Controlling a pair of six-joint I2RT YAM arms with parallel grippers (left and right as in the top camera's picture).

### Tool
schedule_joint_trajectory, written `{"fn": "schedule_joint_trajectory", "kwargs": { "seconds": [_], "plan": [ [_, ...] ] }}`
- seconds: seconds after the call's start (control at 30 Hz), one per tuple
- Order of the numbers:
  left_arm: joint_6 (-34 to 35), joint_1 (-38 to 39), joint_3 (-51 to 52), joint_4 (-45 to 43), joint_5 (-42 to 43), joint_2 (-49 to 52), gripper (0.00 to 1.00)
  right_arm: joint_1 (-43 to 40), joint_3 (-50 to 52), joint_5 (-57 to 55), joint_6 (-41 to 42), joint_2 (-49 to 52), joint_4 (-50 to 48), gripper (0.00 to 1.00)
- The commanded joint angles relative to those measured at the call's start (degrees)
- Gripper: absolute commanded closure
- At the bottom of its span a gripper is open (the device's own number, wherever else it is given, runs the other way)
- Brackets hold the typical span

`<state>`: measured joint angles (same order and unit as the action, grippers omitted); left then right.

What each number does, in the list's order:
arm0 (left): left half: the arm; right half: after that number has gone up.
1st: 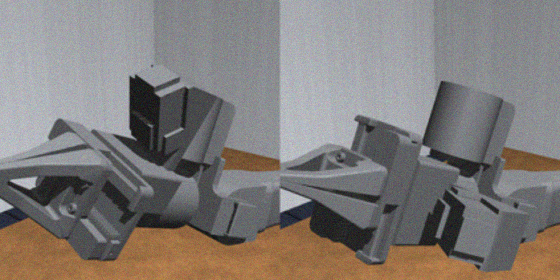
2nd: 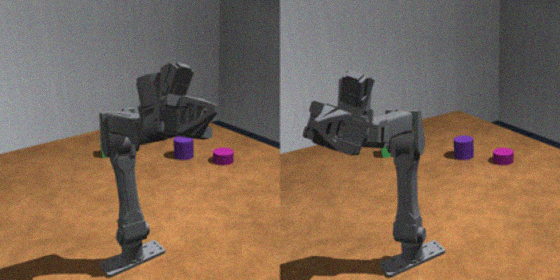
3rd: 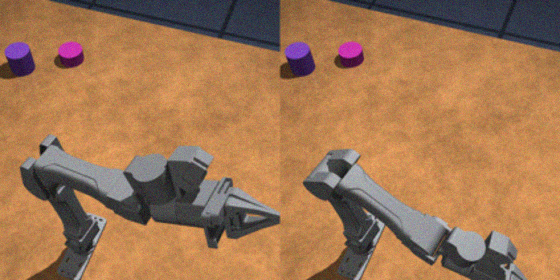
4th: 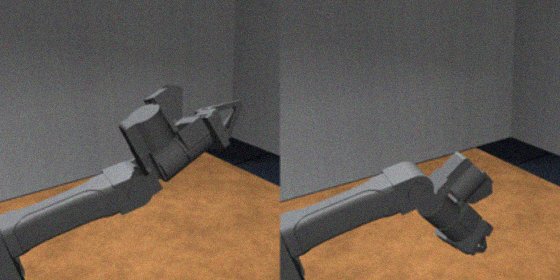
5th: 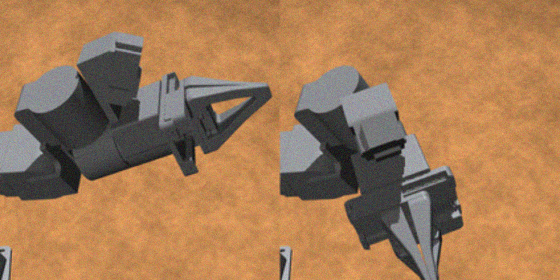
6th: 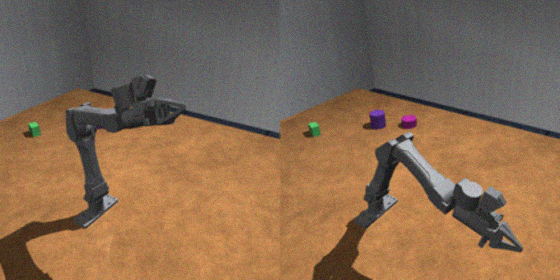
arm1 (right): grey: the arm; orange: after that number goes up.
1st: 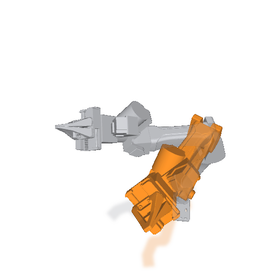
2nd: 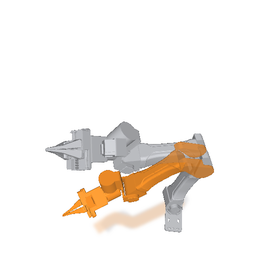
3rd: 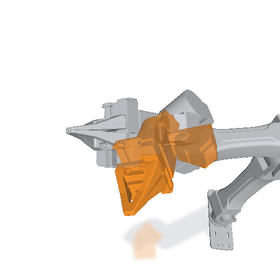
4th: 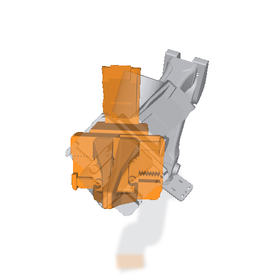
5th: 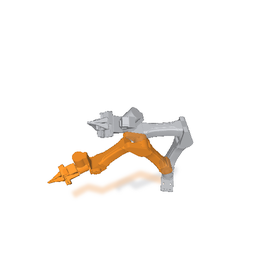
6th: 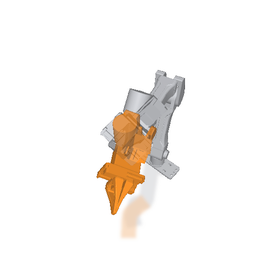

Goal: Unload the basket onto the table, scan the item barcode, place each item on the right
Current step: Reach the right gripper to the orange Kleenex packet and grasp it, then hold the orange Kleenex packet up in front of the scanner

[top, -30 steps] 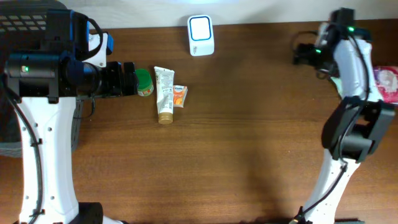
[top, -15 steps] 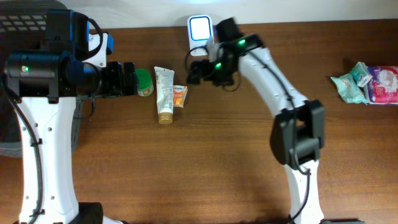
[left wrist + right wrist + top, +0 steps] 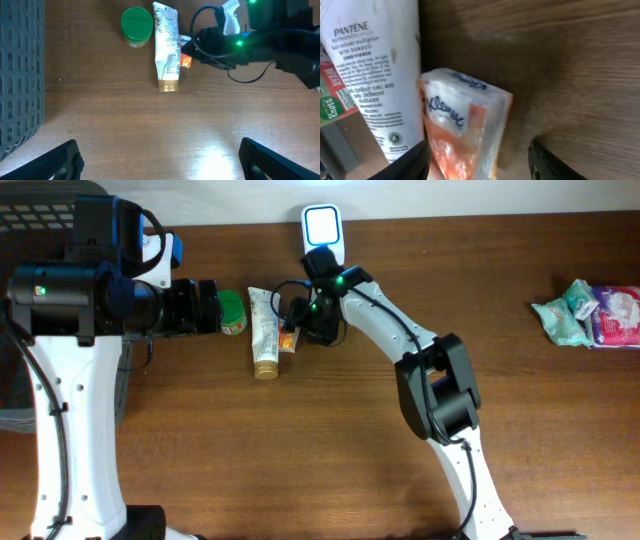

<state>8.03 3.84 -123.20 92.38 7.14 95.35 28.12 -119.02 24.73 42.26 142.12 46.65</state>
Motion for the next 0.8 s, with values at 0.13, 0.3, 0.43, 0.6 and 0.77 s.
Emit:
{"fn": "schedule_joint_trajectory", "kwargs": {
  "seconds": [0.13, 0.3, 0.43, 0.6, 0.77],
  "plan": [
    [0.5, -0.3, -0.1, 0.1, 0.6, -1.0, 0.01, 0.2, 0.3, -1.0, 0.1, 2.3, 0.9, 0.93],
    [0.5, -0.3, -0.1, 0.1, 0.6, -1.0, 0.01, -5.4, 0.3, 13.1, -12.9, 2.2, 3.6, 0.96],
    [0.5, -0.3, -0.1, 0.1, 0.6, -1.0, 0.01, -12.9, 0.3, 44.0, -27.3, 2.2, 4.3, 0.96],
    [0.5, -0.3, -0.1, 0.1, 0.6, -1.0, 0.01, -21.4, 0.3, 57.2, -31.0, 2.2, 2.2, 0.96],
    [0.5, -0.3, -0.1, 0.1, 0.6, -1.0, 0.01, -26.4, 0.0, 64.2, -30.9, 2.2, -8.7, 0.96]
  ]
}}
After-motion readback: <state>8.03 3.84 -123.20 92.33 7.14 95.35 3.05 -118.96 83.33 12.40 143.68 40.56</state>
